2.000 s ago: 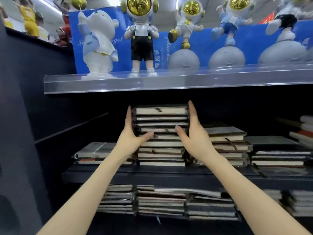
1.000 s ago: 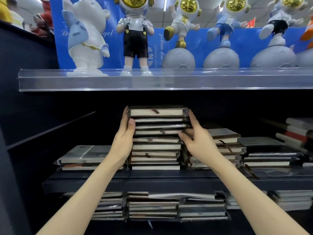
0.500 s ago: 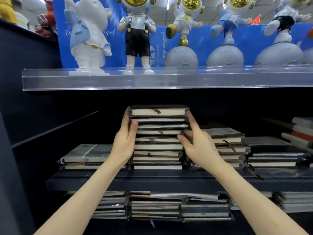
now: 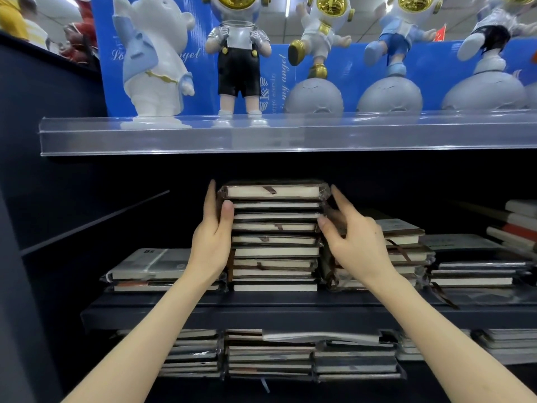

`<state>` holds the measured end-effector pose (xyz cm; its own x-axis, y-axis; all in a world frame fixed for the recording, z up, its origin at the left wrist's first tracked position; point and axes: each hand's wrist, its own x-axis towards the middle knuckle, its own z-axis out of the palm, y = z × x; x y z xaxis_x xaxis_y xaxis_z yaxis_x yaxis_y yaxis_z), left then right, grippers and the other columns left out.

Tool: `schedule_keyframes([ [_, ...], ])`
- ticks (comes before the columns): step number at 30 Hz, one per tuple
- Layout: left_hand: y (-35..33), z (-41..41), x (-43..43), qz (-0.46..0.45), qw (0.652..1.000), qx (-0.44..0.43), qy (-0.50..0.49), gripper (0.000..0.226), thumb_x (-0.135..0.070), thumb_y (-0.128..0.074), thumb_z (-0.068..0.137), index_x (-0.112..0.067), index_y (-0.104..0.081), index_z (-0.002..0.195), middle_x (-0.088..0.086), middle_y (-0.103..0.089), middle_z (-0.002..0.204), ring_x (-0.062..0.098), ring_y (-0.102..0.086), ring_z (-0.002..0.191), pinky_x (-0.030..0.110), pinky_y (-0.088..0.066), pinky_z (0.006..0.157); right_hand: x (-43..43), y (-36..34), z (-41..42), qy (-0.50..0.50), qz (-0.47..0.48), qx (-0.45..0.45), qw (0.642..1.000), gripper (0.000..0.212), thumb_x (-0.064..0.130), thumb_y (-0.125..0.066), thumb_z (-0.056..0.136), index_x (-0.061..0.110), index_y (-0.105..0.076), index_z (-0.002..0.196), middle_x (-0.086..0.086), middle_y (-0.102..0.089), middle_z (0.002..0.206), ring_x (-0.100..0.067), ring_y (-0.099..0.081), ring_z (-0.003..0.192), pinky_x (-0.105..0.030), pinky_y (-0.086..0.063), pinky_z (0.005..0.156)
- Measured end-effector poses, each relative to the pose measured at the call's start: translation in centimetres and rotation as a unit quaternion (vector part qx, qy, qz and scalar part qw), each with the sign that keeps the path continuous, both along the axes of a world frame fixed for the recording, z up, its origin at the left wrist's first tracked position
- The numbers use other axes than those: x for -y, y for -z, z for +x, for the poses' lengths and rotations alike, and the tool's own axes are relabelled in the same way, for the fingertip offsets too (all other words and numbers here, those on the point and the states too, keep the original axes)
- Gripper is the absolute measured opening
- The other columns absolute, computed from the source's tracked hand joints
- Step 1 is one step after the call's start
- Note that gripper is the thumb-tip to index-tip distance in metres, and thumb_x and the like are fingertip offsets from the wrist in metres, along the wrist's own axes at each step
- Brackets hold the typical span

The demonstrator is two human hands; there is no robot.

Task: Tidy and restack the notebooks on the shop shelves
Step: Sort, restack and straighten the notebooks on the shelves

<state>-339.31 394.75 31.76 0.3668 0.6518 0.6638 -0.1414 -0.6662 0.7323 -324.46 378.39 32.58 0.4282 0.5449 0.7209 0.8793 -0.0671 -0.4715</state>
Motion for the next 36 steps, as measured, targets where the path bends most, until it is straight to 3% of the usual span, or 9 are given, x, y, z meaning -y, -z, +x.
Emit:
schedule_keyframes([
  [4,-0.1,0.6,0.2,-0.017,0.999,0.011,0.036,0.054,-0.036,-0.025,0.100,-0.031,-0.004,0.150,-0.033,-0.022,0.127,-0.006,-0.025,0.120,-0.012,-0.022,0.077,-1.2,-0.2,-0.4,-0.055,-0.013,-0.050,0.997,0.063,0.030,-0.038,0.102,0.026,-0.001,0.152,-0.002,-0.043,0.146,-0.013,-0.048,0.124,-0.015,-0.036,0.094],
  [7,0.2,1.1,0.3,-0.018,0.998,0.021,0.050,0.052,-0.032,-0.025,0.101,-0.026,-0.008,0.150,-0.024,-0.025,0.136,-0.005,-0.026,0.126,-0.010,-0.023,0.083,-2.2,-0.2,-0.7,-0.063,-0.010,-0.059,0.996,0.060,0.025,-0.033,0.103,0.022,0.002,0.152,-0.009,-0.050,0.138,-0.022,-0.054,0.115,-0.010,-0.034,0.080],
  [13,0.1,1.2,0.5,-0.022,0.999,0.009,0.049,0.053,-0.033,-0.025,0.101,-0.025,-0.005,0.150,-0.018,-0.023,0.139,-0.005,-0.023,0.126,-0.011,-0.021,0.085,-2.4,-0.1,-0.7,-0.056,-0.035,-0.028,0.997,0.060,0.024,-0.030,0.104,0.016,0.005,0.151,-0.001,-0.026,0.155,-0.021,-0.047,0.121,-0.003,-0.026,0.079],
  [15,-0.1,0.9,0.7,-0.028,0.998,0.008,0.048,0.053,-0.034,-0.025,0.102,-0.027,-0.004,0.150,-0.017,-0.023,0.140,-0.005,-0.021,0.125,-0.011,-0.021,0.083,-2.0,-0.1,-0.9,-0.054,-0.043,-0.035,0.997,0.061,0.026,-0.031,0.103,0.017,0.006,0.152,-0.007,-0.034,0.152,-0.023,-0.047,0.124,-0.006,-0.030,0.089],
  [18,0.4,-0.2,1.4,-0.041,0.999,-0.011,0.034,0.054,-0.037,-0.027,0.101,-0.028,-0.006,0.151,-0.022,-0.027,0.132,-0.005,-0.026,0.119,-0.002,-0.025,0.085,-1.3,1.3,-0.8,0.026,-0.032,0.022,0.999,0.065,0.034,-0.034,0.102,0.011,0.000,0.152,-0.018,-0.061,0.123,-0.031,-0.051,0.122,-0.036,-0.022,0.117],
  [20,1.9,-1.2,2.0,-0.039,0.998,-0.046,0.021,0.053,-0.039,-0.029,0.100,-0.029,-0.013,0.150,-0.025,-0.029,0.126,-0.006,-0.028,0.117,0.003,-0.025,0.089,-1.1,3.0,-0.2,0.116,-0.029,0.128,0.985,0.069,0.043,-0.031,0.097,0.002,-0.013,0.150,-0.017,-0.070,0.096,-0.030,-0.065,0.099,-0.050,-0.021,0.117],
  [22,3.4,-1.9,2.6,-0.014,0.996,-0.083,0.027,0.047,-0.036,-0.033,0.100,-0.030,-0.024,0.146,-0.034,-0.034,0.121,-0.011,-0.034,0.114,-0.004,-0.026,0.085,-1.1,4.6,0.3,0.152,-0.029,0.200,0.968,0.070,0.045,-0.030,0.093,-0.004,-0.031,0.143,-0.014,-0.072,0.092,-0.029,-0.068,0.090,-0.058,-0.024,0.113],
  [27,4.1,-2.1,1.4,0.010,0.995,-0.099,-0.005,0.036,-0.021,-0.046,0.099,-0.018,-0.048,0.135,-0.018,-0.057,0.117,-0.010,-0.051,0.104,-0.005,-0.034,0.080,-1.7,4.9,1.2,0.145,-0.008,0.226,0.963,0.048,0.037,-0.055,0.083,0.005,-0.066,0.116,-0.016,-0.071,0.106,-0.029,-0.067,0.103,-0.061,-0.020,0.111],
  [36,4.3,-1.5,0.7,0.015,0.997,-0.058,-0.047,0.032,-0.016,-0.050,0.097,-0.019,-0.055,0.128,-0.022,-0.057,0.106,-0.014,-0.051,0.097,-0.004,-0.036,0.079,-2.7,5.1,1.5,0.142,0.066,0.208,0.966,0.031,0.027,-0.063,0.079,0.005,-0.073,0.097,-0.009,-0.074,0.093,-0.024,-0.071,0.088,-0.063,-0.023,0.109],
])
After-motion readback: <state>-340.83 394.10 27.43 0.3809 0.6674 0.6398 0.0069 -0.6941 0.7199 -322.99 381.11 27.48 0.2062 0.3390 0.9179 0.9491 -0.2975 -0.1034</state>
